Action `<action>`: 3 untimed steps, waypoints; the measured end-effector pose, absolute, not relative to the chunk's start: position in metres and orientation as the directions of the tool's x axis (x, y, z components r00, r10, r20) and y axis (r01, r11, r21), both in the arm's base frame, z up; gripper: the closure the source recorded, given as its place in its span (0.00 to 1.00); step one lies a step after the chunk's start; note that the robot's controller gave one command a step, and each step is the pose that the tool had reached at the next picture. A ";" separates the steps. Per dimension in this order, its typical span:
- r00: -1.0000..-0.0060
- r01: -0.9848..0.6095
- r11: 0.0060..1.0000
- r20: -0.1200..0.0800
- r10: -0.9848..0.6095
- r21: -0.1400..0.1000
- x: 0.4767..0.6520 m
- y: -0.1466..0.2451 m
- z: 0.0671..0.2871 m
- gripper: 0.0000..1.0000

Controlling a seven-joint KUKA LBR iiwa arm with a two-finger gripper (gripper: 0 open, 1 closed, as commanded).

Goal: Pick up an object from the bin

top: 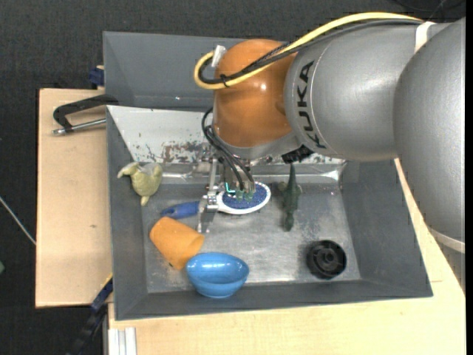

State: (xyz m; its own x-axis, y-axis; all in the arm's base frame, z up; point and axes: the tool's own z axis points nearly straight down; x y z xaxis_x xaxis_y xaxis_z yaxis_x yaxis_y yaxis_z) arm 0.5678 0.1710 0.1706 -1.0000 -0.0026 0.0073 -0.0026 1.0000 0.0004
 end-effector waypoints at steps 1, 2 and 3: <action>-1.000 0.020 1.000 -0.008 0.020 0.005 0.590 0.101 0.070 0.00; -0.999 0.036 0.999 -0.007 0.036 0.002 0.581 0.094 0.103 0.00; -1.000 -0.014 1.000 -0.001 -0.014 -0.001 0.577 0.059 0.101 0.00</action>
Offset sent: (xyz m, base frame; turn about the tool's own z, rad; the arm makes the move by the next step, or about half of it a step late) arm 0.0197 -0.0703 -0.1006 0.0207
